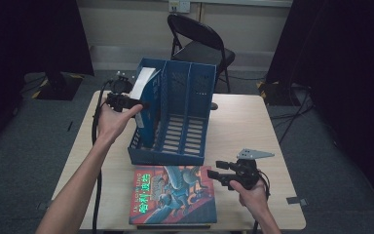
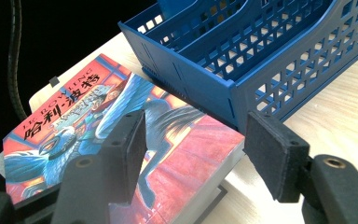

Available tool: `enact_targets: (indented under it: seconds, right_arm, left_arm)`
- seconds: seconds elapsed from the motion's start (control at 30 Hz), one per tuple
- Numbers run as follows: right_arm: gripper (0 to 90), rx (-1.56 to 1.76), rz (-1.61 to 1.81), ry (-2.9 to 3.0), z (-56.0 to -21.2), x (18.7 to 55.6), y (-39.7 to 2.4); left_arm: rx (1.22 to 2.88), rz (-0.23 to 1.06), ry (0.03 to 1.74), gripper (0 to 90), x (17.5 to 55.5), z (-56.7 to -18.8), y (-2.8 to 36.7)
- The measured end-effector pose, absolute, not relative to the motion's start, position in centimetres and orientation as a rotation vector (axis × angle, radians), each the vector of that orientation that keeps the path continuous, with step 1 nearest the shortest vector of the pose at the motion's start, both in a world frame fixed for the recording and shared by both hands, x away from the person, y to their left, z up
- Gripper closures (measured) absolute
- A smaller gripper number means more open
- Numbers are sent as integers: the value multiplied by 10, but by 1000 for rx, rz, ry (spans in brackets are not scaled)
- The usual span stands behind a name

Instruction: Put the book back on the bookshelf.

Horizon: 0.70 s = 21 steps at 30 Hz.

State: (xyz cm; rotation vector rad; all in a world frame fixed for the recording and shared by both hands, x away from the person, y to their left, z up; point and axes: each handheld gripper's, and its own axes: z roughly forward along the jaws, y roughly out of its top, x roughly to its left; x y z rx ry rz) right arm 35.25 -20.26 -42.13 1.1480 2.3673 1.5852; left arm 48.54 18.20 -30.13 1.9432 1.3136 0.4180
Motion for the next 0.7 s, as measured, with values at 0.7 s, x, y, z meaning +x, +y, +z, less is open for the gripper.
enact_targets:
  seconds: [0.7]
  right_arm:
    - [387,1143,1572,2385,-423,353,-198]
  left_arm:
    - [1896,337,1303,514,476,-355,192]
